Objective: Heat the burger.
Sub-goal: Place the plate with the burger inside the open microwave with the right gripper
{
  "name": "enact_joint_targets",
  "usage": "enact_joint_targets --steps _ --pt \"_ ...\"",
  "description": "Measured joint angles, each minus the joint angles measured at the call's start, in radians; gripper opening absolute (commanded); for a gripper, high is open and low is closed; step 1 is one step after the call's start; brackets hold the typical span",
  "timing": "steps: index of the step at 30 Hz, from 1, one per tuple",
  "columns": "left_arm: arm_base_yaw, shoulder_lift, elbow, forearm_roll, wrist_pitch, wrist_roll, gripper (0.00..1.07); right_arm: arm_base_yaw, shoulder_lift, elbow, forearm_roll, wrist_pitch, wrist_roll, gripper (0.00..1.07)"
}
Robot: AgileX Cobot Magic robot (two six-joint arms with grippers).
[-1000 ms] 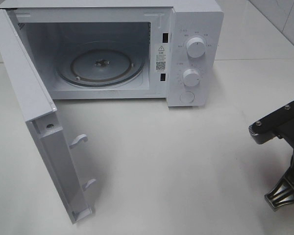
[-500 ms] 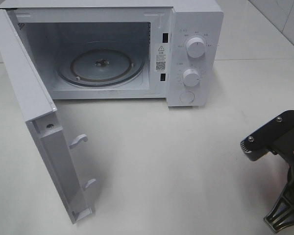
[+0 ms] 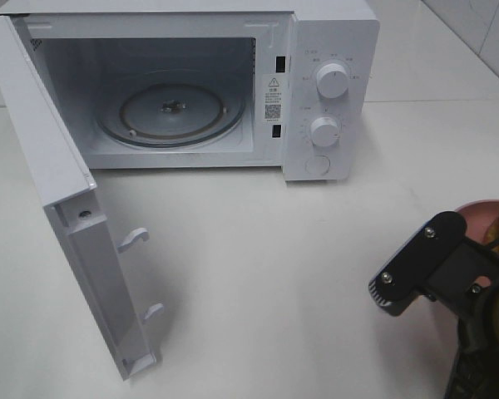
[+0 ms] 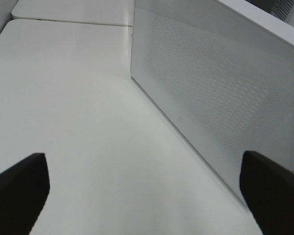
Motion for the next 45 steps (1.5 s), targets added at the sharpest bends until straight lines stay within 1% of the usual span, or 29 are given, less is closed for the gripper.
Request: enact_joint_targets --steps 1,2,4,5,7,8,9,10,12,15,19,22,24,28,33,39,45 --pt "0.0 0.0 0.0 0.0 0.0 0.0 0.98 0.019 0.0 0.0 0.0 0.0 0.0 0.0" --pt "0.0 0.0 0.0 0.0 0.0 0.0 0.98 0.019 0.0 0.0 0.0 0.0 0.0 0.0" --pt "0.0 0.0 0.0 0.0 0.0 0.0 0.98 0.09 0.0 0.0 0.0 0.0 0.0 0.0" --pt "0.0 0.0 0.0 0.0 0.0 0.0 0.98 0.09 0.0 0.0 0.0 0.0 0.0 0.0" --pt "0.0 0.0 0.0 0.0 0.0 0.0 0.98 0.144 0.0 0.0 0.0 0.0 0.0 0.0" --pt "0.0 0.0 0.0 0.0 0.0 0.0 0.98 0.144 0.0 0.0 0.0 0.0 0.0 0.0" --pt "0.0 0.0 0.0 0.0 0.0 0.0 0.98 0.172 0.0 0.0 0.0 0.0 0.0 0.0" --pt "0.0 0.0 0.0 0.0 0.0 0.0 0.98 0.172 0.0 0.0 0.0 0.0 0.0 0.0" --pt "0.0 0.0 0.0 0.0 0.0 0.0 0.98 0.209 0.0 0.0 0.0 0.0 0.0 0.0" --pt "0.0 0.0 0.0 0.0 0.0 0.0 0.98 0.23 0.0 0.0 0.0 0.0 0.0 0.0" --pt "0.0 0.0 0.0 0.0 0.0 0.0 0.98 0.287 0.0 0.0 0.0 0.0 -0.002 0.0" --pt "0.0 0.0 0.0 0.0 0.0 0.0 0.98 0.297 0.0 0.0 0.0 0.0 -0.002 0.0" --pt "0.0 0.0 0.0 0.0 0.0 0.0 0.98 0.33 0.0 0.0 0.0 0.0 -0.003 0.0" --pt "0.0 0.0 0.0 0.0 0.0 0.0 0.98 0.339 0.0 0.0 0.0 0.0 -0.01 0.0" --pt "0.0 0.0 0.0 0.0 0.0 0.0 0.98 0.339 0.0 0.0 -0.01 0.006 -0.086 0.0" --pt "0.0 0.0 0.0 0.0 0.0 0.0 0.98 0.339 0.0 0.0 -0.108 0.006 -0.149 0.0" --pt "0.0 0.0 0.0 0.0 0.0 0.0 0.98 0.339 0.0 0.0 -0.154 -0.002 -0.196 0.0"
